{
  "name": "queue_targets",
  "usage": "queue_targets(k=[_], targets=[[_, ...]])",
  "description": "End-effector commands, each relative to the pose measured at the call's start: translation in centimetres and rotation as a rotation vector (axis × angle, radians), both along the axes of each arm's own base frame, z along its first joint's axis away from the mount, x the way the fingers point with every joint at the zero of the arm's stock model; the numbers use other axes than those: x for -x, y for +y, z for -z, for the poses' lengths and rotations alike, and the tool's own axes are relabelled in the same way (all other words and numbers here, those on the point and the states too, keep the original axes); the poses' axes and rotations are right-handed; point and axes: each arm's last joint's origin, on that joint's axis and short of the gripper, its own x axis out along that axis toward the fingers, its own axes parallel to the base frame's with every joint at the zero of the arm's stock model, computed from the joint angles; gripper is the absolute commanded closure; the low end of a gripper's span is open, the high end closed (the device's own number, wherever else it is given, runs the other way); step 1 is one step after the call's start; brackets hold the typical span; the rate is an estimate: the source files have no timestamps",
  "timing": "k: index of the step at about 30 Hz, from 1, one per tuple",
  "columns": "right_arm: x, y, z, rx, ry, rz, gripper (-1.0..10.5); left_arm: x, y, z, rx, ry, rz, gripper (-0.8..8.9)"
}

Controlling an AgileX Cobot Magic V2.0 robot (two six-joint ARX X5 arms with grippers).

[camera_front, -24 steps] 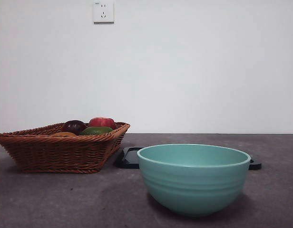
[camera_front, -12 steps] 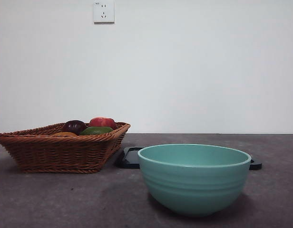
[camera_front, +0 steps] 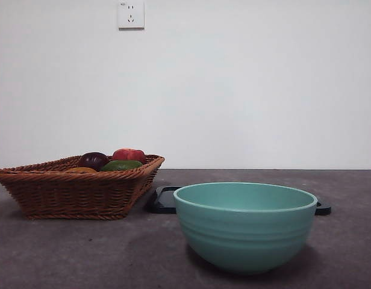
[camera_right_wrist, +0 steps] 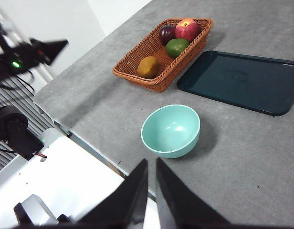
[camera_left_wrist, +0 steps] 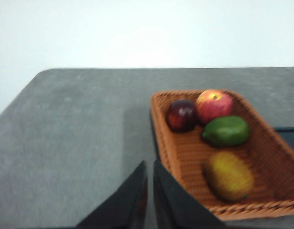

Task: Pick up the wifruite, put it on the bowl, pick up the plate, put it on desk

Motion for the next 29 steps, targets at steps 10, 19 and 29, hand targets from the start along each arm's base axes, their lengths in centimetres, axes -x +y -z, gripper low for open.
queue_targets(k=[10,19,29], targets=[[0.2,-0.2,-0.4,-0.019,-0.018,-0.005,9.2,-0.2,0.7,5.5,0.038,0.057,-0.082,7.94],[0.2,-0.2,-0.4,-0.019,-0.018,-0.005,9.2,0.1,0.7,6.3,0.046,0.014,-0.084,7.94],[0.2,-0.2,-0.4,-0.019,-0.018,-0.005,9.2,0.0,0.7,6.8,0.045,0.020,-0.084,7.94]])
